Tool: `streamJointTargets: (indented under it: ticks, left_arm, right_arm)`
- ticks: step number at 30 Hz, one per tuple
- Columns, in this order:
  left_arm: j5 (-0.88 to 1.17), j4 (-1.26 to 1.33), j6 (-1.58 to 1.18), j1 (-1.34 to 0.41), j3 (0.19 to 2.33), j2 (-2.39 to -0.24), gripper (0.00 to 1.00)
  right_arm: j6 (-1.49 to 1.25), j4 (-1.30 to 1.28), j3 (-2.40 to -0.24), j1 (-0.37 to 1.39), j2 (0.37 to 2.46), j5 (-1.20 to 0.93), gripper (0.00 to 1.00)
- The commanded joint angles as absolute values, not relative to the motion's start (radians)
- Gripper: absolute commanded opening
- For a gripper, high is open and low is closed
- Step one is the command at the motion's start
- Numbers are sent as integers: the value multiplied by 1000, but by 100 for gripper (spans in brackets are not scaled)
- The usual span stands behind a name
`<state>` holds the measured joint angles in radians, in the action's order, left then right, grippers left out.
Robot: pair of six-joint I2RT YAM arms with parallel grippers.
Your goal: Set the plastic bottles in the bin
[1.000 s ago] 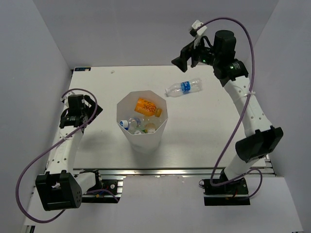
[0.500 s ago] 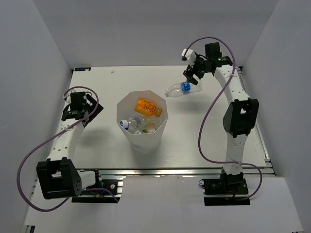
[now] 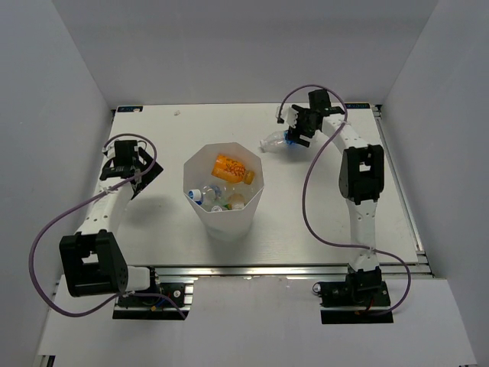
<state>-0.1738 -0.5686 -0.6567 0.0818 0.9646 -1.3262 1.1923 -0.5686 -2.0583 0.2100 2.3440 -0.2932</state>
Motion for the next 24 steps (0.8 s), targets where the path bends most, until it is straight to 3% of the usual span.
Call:
streamJointTargets:
  ticks: [1,6,7,8,11,13,17,20,24]
  left_arm:
    - [-206,-578,-641,83,1015,-1359,98]
    - [-206,-581,-640,83,1032,-1377,98]
    - [-204,-580,-638,83,1032,-1379,98]
    - [-203,-583,-640,83,1035,-1378,98]
    - [-201,-600,-640,83,1045,-1364,98]
    - [-198,-600,-638,83,1040,-1344,98]
    - [-190,-592,-641,81,1020,-1252,98]
    - [-173,-588,-643,81,999,-1194,98]
    - [-137,-568,-646,81,962,-1138,98]
  right_arm:
    - [1241,-521,-2103,225,2432,-324,89]
    - [1211,-511,-2109,236,2482,-370,89]
    - [1189,-497,-2111,239,2480,-374,82]
    - [1165,-489,-2120,242,2464,-397,54]
    - [1042,-424,-2111,242,2364,-425,26]
    - [905,-306,-2071,245,2280,-411,19]
    - [675,-202,-1964,247,1981,-414,21]
    - [540,-195,-1901,282,1791,-492,30]
    - [445,-213,-1838,389,1640,-518,32]
